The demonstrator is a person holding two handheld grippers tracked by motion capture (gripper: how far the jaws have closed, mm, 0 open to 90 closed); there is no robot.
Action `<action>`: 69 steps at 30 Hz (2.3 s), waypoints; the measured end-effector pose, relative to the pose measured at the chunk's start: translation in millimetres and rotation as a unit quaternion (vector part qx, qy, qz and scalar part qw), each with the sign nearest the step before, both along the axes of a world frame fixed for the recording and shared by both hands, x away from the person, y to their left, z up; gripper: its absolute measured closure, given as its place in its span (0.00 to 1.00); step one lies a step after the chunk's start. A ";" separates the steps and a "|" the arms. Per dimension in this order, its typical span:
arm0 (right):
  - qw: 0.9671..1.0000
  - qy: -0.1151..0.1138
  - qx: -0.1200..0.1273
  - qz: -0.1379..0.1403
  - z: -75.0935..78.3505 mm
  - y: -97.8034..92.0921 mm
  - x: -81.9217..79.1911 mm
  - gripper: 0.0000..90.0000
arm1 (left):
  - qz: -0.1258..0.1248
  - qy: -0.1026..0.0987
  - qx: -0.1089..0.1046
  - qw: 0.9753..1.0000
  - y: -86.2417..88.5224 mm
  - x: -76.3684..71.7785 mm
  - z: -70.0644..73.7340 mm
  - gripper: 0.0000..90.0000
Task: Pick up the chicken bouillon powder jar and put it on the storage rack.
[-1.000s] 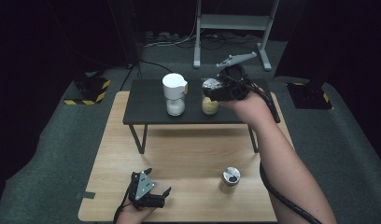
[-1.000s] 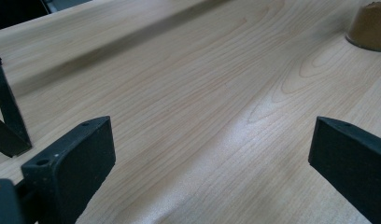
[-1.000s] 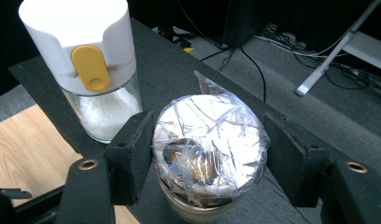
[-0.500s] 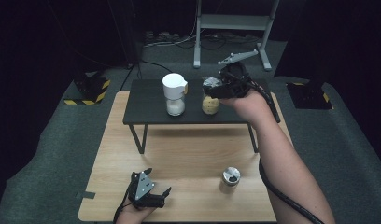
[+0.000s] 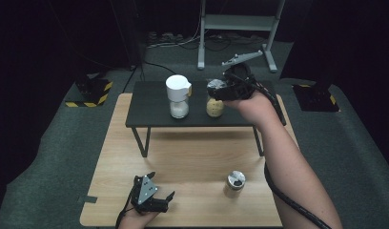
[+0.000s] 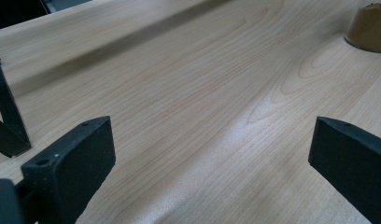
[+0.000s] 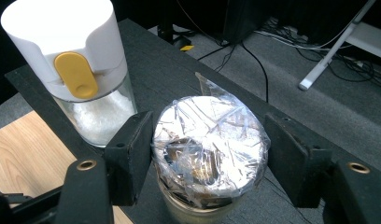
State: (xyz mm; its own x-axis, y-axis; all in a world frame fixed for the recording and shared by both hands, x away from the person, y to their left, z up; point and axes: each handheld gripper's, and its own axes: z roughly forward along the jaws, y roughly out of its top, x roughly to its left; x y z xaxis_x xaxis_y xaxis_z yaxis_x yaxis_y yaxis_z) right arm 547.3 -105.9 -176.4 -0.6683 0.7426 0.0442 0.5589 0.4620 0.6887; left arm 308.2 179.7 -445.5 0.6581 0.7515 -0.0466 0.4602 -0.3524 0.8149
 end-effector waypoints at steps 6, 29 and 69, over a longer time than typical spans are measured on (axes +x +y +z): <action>1.000 -0.004 -0.006 -0.005 0.5 -0.3 -0.6 0.31 | 0.000 0.000 -0.001 1.000 0.1 0.0 0.0 0.01; 1.000 -0.014 0.012 0.000 2.9 -3.5 -18.0 0.03 | 0.000 0.002 -0.001 1.000 0.2 0.5 -0.1 0.01; 0.999 -0.015 -0.015 0.027 -44.0 -44.8 -112.6 0.00 | 0.000 -0.001 0.010 1.000 -2.1 0.1 -0.2 0.01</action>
State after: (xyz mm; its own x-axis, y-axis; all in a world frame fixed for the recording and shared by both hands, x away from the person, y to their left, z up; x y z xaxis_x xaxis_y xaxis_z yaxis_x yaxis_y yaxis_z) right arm 434.7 -150.7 -220.3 -0.7080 0.7062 0.0010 0.5117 0.5120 0.6899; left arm 308.2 177.6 -445.7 0.6574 0.7529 -0.0301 0.4587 -0.3682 0.8087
